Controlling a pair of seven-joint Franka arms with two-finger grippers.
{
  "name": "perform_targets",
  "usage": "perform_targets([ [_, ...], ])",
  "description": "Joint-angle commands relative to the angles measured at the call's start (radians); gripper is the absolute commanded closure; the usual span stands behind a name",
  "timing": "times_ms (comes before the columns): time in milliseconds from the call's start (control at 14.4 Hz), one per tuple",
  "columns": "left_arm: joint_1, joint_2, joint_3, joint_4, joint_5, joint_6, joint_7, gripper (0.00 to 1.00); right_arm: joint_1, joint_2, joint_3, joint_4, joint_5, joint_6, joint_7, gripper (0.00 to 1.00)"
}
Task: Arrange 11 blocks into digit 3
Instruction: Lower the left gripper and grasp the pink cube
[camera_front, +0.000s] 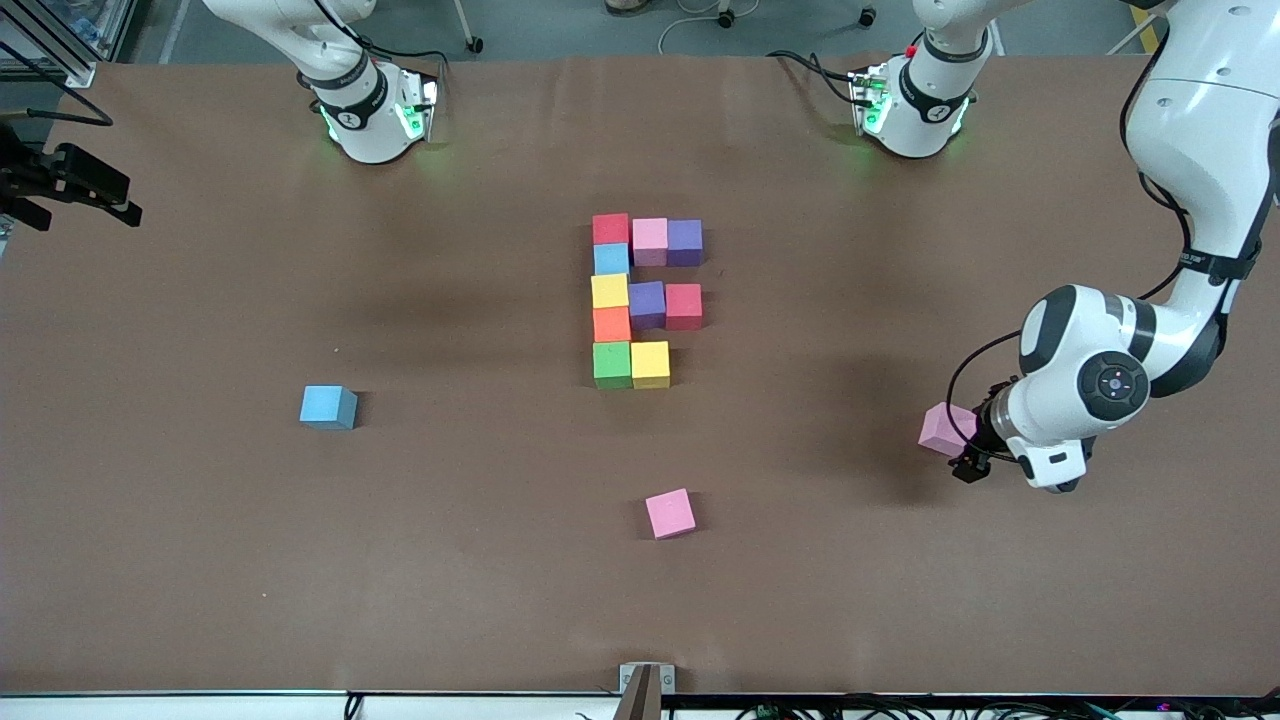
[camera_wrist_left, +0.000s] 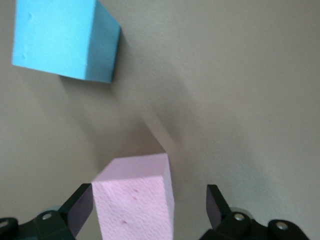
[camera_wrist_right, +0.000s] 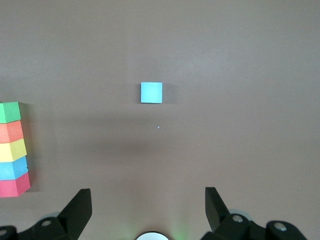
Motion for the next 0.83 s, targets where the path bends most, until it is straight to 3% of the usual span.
perform_targets([
  [0,0.017,-0.012,-0.007,-0.027,0.003,-0.003,-0.011,0.0,-0.016,-0.018,0.012,-0.023,-0.011,0.002,0.002,0.0],
  [625,0.027,0.011,-0.007,-0.071,0.002,0.075,-0.042,0.0,-0.016,-0.018,0.012,-0.023,-0.01,-0.006,0.002,0.0],
  [695,0.026,0.02,-0.007,-0.071,0.003,0.088,-0.058,0.02,-0.018,-0.018,0.012,-0.022,-0.01,-0.006,0.002,0.0],
  [764,0.021,0.025,-0.007,-0.071,0.003,0.088,-0.062,0.1,-0.016,-0.018,0.012,-0.022,-0.01,-0.004,0.002,0.0],
])
